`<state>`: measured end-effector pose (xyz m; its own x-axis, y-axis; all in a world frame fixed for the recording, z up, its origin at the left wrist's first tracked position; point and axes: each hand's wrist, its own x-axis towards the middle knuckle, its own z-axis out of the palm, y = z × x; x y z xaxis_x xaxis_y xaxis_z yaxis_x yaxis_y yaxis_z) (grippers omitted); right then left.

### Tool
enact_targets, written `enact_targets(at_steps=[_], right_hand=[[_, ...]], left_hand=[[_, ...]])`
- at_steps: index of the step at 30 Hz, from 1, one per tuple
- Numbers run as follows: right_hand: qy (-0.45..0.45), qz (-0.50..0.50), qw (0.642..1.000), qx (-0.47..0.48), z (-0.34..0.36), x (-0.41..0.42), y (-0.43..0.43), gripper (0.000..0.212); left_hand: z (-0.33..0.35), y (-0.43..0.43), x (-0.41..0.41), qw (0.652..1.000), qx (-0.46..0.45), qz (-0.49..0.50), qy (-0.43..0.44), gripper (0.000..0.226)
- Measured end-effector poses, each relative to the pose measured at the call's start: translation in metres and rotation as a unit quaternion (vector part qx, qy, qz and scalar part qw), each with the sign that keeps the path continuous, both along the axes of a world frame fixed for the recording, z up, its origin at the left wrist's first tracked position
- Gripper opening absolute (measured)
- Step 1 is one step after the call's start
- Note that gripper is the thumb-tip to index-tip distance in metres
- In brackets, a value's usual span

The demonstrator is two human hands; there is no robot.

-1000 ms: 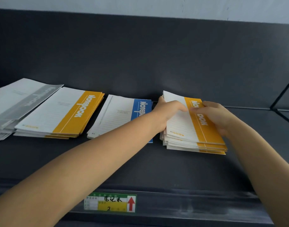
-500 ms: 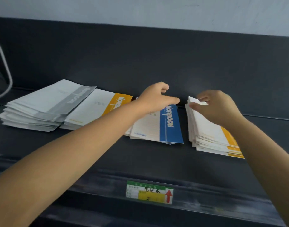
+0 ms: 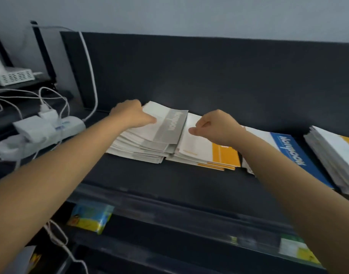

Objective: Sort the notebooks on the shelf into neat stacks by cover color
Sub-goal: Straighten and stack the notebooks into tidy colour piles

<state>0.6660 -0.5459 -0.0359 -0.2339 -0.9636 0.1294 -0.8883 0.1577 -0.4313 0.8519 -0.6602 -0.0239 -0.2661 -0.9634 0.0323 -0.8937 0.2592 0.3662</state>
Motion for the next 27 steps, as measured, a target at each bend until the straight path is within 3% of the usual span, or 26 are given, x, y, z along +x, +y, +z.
enact_targets(at_steps=[4, 7, 11, 16, 21, 24, 27], right_hand=[[0.028, -0.008, 0.998, 0.056, -0.008, 0.036, -0.027, 0.04], [0.056, -0.035, 0.994, 0.083, -0.016, 0.049, -0.041, 0.044], [0.051, -0.053, 0.993, 0.087, -0.02, 0.053, -0.049, 0.045], [0.022, -0.065, 0.995, 0.075, -0.022, 0.051, -0.051, 0.047], [0.011, -0.081, 0.993, 0.084, -0.029, 0.044, -0.061, 0.045], [0.019, -0.089, 0.992, 0.083, -0.032, 0.041, -0.065, 0.058], [0.021, -0.093, 0.992, 0.085, -0.03, 0.042, -0.064, 0.055]], left_hand=[[-0.007, -0.028, 0.026, 0.996, 0.074, -0.009, 0.055, 0.056], [-0.005, -0.045, 0.031, 0.987, 0.103, -0.033, 0.117, 0.053], [-0.005, -0.058, 0.032, 0.973, 0.185, -0.041, 0.131, 0.072], [-0.004, -0.059, 0.033, 0.959, 0.235, -0.065, 0.146, 0.044], [-0.005, -0.055, 0.032, 0.953, 0.254, -0.088, 0.137, 0.032], [-0.006, -0.057, 0.03, 0.963, 0.227, -0.101, 0.106, 0.058], [-0.006, -0.061, 0.027, 0.968, 0.216, -0.105, 0.072, 0.079]])
